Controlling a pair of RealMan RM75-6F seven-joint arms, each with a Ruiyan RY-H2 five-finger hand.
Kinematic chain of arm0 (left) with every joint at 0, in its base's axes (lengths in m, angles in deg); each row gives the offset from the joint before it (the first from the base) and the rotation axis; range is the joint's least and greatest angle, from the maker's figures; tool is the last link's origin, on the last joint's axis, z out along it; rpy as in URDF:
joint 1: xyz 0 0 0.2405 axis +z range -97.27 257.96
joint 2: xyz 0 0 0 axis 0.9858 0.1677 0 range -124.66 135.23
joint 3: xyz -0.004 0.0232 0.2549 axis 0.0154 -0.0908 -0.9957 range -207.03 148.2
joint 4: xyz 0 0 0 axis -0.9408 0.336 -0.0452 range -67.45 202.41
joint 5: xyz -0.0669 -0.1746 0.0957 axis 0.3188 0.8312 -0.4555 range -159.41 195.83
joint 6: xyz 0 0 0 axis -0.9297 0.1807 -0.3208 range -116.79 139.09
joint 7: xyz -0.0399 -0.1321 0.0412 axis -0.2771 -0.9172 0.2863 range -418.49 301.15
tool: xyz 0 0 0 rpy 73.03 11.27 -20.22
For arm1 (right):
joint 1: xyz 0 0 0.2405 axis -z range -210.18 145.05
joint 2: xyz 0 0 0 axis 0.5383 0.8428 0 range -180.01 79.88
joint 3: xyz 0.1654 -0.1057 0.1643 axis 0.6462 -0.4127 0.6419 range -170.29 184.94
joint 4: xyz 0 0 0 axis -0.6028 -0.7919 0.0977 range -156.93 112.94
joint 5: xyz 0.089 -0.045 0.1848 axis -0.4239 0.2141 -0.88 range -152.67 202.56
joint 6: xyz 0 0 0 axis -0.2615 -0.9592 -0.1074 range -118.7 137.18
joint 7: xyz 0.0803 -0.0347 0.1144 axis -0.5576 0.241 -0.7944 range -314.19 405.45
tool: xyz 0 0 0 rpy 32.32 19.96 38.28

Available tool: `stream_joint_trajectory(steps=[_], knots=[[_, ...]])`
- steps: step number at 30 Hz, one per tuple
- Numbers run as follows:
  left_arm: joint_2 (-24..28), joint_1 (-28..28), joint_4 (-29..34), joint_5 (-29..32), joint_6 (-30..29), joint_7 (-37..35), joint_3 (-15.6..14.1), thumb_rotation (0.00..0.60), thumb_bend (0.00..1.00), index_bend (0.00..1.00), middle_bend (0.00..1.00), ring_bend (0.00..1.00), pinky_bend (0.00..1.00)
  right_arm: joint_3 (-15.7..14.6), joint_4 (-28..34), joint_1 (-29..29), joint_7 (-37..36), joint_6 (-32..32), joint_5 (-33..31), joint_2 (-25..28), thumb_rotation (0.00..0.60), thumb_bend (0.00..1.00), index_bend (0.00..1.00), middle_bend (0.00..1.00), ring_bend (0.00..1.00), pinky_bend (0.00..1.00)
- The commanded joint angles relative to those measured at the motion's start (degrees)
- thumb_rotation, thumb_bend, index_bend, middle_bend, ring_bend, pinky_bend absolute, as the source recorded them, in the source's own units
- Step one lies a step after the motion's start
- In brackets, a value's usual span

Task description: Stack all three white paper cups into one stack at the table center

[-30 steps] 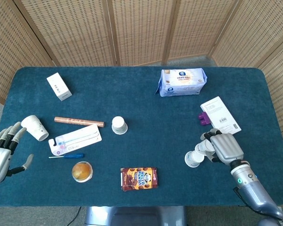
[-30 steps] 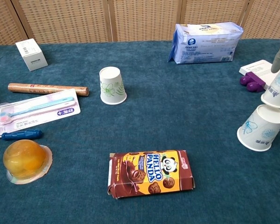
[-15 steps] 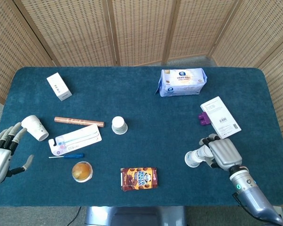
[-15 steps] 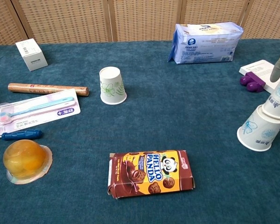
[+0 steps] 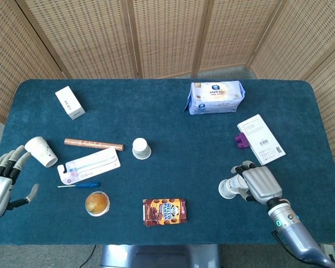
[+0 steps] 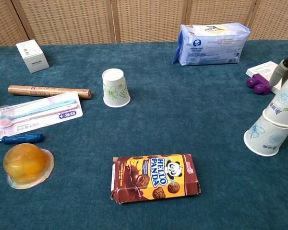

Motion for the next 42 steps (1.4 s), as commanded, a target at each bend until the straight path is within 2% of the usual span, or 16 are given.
stream_joint_trajectory(steps=[1, 21, 32, 42], knots=[[0.0, 0.0, -0.1, 0.0, -0.1, -0.1, 0.0, 0.286, 0.44, 0.00, 0.00, 0.00, 0.11, 0.0, 0.1, -0.1, 0.5, 0.1, -0.2, 0.0, 0.600, 0.39, 0.23, 0.35, 0.18, 0.61], [-0.6, -0.5, -0.8, -0.1, 0.4, -0.3, 0.1, 0.286, 0.44, 0.00, 0.00, 0.00, 0.11, -1.4, 2.8, -0.1, 4.1, -0.5, -1.3, 0.9, 0.600, 0.39, 0.17, 0.33, 0.16, 0.61], [-0.7, -0.4, -1.0, -0.1, 0.0, -0.6, 0.1, 0.289, 0.44, 0.00, 0.00, 0.00, 0.11, -1.2, 1.3, -0.4, 3.4, -0.2, -1.1, -0.5, 0.600, 0.38, 0.15, 0.32, 0.15, 0.61], [-0.6, -0.1, -1.1, -0.1, -0.4, -0.7, -0.1, 0.286, 0.44, 0.00, 0.00, 0.00, 0.11, -1.5, 0.4, -1.3, 4.4, 1.3, -2.3, -1.4, 0.600, 0.38, 0.01, 0.25, 0.08, 0.57]])
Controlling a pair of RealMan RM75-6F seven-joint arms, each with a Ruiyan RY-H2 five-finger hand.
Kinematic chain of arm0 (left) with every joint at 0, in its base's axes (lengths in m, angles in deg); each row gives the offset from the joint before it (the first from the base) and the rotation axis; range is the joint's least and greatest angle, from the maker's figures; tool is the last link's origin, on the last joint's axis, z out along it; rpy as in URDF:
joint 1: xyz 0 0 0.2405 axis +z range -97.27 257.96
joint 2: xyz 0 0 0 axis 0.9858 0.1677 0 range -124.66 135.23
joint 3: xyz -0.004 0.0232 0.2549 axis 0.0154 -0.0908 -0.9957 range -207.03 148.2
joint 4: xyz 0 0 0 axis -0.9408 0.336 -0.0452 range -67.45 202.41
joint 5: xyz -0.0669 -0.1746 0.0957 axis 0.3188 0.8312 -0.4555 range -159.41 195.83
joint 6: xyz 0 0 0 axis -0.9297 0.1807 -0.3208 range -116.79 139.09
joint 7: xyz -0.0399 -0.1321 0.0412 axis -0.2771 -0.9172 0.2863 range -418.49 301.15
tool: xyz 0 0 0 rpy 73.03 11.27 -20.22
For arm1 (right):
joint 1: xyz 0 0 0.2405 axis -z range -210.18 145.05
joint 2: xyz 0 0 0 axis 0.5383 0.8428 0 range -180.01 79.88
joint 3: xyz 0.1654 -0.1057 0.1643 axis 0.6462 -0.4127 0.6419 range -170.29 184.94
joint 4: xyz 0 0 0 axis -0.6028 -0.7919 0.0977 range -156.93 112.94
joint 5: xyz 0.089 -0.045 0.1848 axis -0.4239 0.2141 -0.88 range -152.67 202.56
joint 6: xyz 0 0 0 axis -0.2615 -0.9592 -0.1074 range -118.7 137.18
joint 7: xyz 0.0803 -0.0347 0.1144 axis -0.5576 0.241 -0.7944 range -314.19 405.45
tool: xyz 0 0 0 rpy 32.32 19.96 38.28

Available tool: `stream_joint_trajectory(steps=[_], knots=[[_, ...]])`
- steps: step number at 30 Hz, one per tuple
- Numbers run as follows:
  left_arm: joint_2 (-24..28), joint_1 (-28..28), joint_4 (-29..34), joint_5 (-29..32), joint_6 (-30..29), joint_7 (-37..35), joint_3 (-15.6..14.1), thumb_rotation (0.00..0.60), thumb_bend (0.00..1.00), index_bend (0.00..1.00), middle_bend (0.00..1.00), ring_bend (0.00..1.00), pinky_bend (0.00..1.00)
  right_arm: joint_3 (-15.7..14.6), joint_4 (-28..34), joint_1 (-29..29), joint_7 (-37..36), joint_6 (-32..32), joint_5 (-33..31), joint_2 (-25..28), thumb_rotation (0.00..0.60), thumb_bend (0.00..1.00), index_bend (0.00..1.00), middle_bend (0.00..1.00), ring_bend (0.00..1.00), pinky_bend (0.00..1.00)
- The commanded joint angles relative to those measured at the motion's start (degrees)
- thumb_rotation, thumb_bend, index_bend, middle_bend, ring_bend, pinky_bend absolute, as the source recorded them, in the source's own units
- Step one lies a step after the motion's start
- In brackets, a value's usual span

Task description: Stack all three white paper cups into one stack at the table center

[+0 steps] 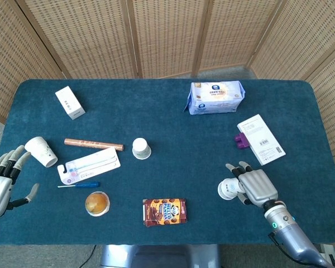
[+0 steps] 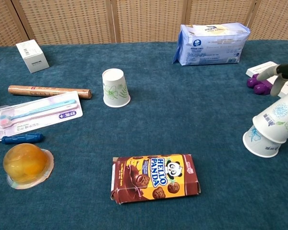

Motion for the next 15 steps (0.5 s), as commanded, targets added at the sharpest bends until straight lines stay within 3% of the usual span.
stream_joint_trajectory(steps=[1, 8, 15], knots=[[0.0, 0.0, 0.0, 0.0, -0.1, -0.1, 0.0, 0.286, 0.44, 0.00, 0.00, 0.00, 0.11, -0.1, 0.0, -0.2, 0.4, 0.1, -0.3, 0.0, 0.600, 0.38, 0.00, 0.25, 0.08, 0.56], [0.1, 0.0, 0.2, -0.6, -0.5, -0.1, 0.0, 0.283, 0.44, 0.00, 0.00, 0.00, 0.12, -0.2, 0.6, -0.3, -0.2, 0.5, -0.9, 0.6, 0.600, 0.38, 0.00, 0.17, 0.00, 0.51], [0.0, 0.0, 0.5, -0.7, -0.3, 0.3, -0.1, 0.285, 0.44, 0.00, 0.00, 0.00, 0.12, -0.4, 1.3, -0.2, -0.5, 0.2, -0.4, 1.0, 0.600, 0.38, 0.00, 0.16, 0.00, 0.51]])
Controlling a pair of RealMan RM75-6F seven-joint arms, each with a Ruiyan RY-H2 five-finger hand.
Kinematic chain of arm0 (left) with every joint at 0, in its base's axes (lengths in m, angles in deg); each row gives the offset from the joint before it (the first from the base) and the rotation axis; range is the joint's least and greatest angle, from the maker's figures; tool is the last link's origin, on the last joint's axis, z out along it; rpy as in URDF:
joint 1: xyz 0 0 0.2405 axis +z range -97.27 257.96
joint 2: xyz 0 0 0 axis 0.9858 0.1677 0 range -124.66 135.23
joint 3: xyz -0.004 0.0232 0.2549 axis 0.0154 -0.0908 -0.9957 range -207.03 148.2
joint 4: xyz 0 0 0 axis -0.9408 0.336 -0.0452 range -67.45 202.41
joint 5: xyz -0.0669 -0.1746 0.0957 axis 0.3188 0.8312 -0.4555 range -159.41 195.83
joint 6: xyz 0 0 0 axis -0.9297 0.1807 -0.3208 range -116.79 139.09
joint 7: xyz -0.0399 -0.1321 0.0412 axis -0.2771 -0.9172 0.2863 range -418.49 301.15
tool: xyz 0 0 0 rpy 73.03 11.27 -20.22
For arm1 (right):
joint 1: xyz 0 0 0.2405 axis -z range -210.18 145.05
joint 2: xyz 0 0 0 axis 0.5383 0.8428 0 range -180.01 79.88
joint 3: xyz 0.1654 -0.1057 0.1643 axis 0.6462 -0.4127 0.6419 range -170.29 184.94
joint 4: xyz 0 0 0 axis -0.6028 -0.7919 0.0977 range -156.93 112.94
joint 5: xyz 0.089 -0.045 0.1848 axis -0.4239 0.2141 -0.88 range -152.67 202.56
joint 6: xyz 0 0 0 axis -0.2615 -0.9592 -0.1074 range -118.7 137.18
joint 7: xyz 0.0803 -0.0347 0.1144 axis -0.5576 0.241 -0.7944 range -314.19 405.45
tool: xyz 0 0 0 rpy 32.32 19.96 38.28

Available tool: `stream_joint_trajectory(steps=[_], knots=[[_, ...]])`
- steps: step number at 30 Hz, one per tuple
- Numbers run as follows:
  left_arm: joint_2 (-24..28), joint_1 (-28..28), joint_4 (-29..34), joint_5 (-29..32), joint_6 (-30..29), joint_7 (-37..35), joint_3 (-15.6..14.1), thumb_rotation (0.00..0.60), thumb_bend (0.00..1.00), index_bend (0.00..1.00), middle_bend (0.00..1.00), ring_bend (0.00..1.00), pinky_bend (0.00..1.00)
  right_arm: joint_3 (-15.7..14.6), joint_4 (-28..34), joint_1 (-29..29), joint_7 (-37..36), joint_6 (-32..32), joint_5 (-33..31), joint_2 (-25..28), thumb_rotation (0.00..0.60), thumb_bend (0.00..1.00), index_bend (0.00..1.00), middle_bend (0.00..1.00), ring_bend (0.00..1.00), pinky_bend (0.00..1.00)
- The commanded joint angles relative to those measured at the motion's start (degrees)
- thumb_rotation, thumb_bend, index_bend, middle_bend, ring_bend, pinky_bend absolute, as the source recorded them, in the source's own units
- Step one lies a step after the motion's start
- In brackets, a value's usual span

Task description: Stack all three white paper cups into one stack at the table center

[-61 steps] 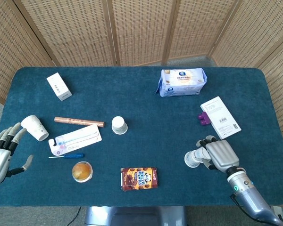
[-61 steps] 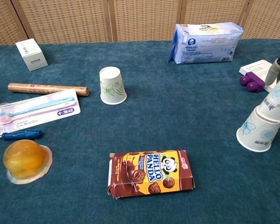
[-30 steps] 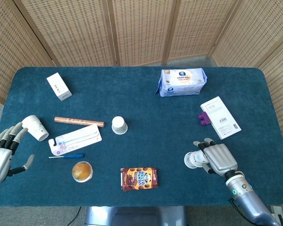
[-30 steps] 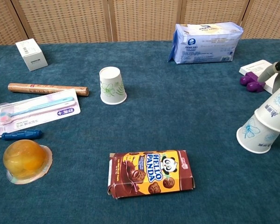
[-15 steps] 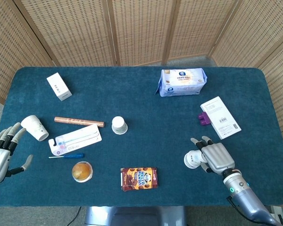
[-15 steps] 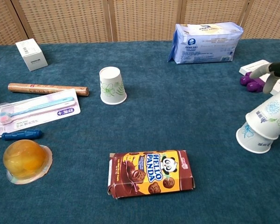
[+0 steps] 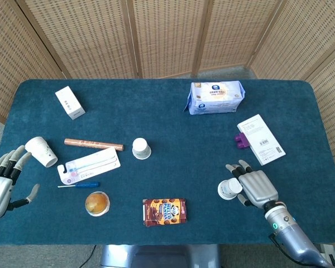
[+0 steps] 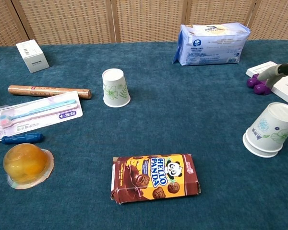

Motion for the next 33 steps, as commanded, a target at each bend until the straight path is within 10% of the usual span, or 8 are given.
stream_joint_trajectory(steps=[1, 33], knots=[[-0.1, 0.0, 0.0, 0.1, 0.2, 0.0, 0.0, 0.285, 0.44, 0.00, 0.00, 0.00, 0.12, -0.2, -0.3, 0.0, -0.1, 0.3, 0.0, -0.3, 0.600, 0.38, 0.00, 0.16, 0.00, 0.51], [0.3, 0.1, 0.6, -0.1, -0.1, 0.5, 0.0, 0.286, 0.44, 0.00, 0.00, 0.00, 0.12, -1.8, -3.6, 0.0, 0.4, 0.6, 0.2, -2.3, 0.600, 0.38, 0.00, 0.17, 0.00, 0.51]])
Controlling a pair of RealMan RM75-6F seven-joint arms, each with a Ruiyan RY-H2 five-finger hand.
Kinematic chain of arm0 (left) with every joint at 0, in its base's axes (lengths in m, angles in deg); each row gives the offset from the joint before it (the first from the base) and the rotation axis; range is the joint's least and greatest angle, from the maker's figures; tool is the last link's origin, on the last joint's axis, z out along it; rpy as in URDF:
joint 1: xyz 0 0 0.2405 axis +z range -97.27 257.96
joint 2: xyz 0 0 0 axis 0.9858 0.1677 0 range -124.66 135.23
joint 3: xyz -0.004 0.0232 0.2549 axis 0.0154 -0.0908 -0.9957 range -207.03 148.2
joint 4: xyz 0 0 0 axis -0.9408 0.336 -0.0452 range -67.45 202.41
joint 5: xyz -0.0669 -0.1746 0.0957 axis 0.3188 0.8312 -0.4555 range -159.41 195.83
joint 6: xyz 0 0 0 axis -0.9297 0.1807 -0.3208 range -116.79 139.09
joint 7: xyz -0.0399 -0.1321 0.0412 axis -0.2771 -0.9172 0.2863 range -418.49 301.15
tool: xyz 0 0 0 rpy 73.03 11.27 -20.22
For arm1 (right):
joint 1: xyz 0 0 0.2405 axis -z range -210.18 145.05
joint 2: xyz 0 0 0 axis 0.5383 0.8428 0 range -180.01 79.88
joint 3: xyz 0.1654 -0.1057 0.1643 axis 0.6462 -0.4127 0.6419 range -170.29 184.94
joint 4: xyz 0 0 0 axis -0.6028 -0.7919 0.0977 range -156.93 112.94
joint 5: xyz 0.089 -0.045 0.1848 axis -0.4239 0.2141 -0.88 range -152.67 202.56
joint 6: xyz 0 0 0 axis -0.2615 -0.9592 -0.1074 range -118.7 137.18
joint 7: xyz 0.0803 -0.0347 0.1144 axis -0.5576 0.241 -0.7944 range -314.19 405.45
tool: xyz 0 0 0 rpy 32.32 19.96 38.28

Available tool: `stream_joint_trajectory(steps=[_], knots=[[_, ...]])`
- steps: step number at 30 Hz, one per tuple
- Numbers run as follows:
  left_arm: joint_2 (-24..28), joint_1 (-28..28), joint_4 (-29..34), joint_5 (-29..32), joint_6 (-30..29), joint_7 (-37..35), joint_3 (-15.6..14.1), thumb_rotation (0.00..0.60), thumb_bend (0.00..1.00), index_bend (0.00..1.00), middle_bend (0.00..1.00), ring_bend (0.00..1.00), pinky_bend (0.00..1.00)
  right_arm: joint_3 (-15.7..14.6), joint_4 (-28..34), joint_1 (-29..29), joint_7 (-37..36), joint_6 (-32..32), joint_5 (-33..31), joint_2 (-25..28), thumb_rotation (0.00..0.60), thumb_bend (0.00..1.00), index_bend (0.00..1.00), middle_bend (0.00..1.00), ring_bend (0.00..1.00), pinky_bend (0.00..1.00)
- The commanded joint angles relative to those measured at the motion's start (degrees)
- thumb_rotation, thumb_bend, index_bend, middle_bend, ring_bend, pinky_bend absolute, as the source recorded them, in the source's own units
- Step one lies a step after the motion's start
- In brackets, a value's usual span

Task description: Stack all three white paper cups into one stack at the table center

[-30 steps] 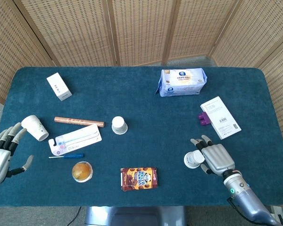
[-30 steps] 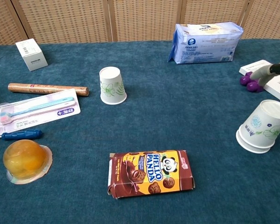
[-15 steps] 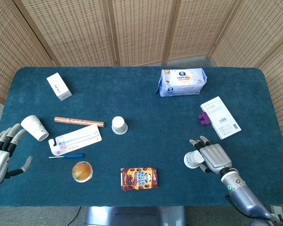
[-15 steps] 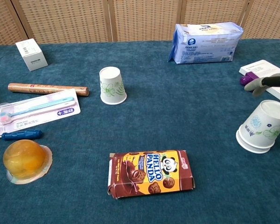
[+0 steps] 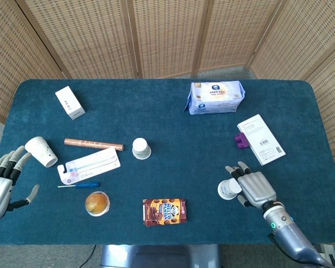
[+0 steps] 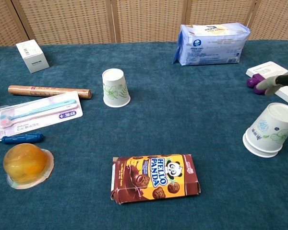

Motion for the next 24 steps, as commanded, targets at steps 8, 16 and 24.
stream_joint_trajectory(steps=[8, 16, 24], knots=[[-0.2, -0.4, 0.2, -0.3, 0.2, 0.1, 0.1, 0.285, 0.44, 0.00, 0.00, 0.00, 0.12, -0.8, 0.8, 0.9, 0.7, -1.1, 1.0, 0.8, 0.600, 0.37, 0.00, 0.03, 0.00, 0.48], [0.2, -0.1, 0.7, -0.8, -0.5, 0.6, 0.0, 0.289, 0.44, 0.00, 0.00, 0.00, 0.12, -0.5, -1.1, 0.9, -0.9, -0.7, 4.0, 0.4, 0.600, 0.35, 0.00, 0.00, 0.00, 0.43], [0.3, 0.1, 0.8, -0.7, -0.5, 0.7, -0.1, 0.287, 0.44, 0.00, 0.00, 0.00, 0.12, -0.6, -3.6, 0.8, -0.9, 0.4, 3.3, -1.4, 0.600, 0.36, 0.00, 0.00, 0.00, 0.43]])
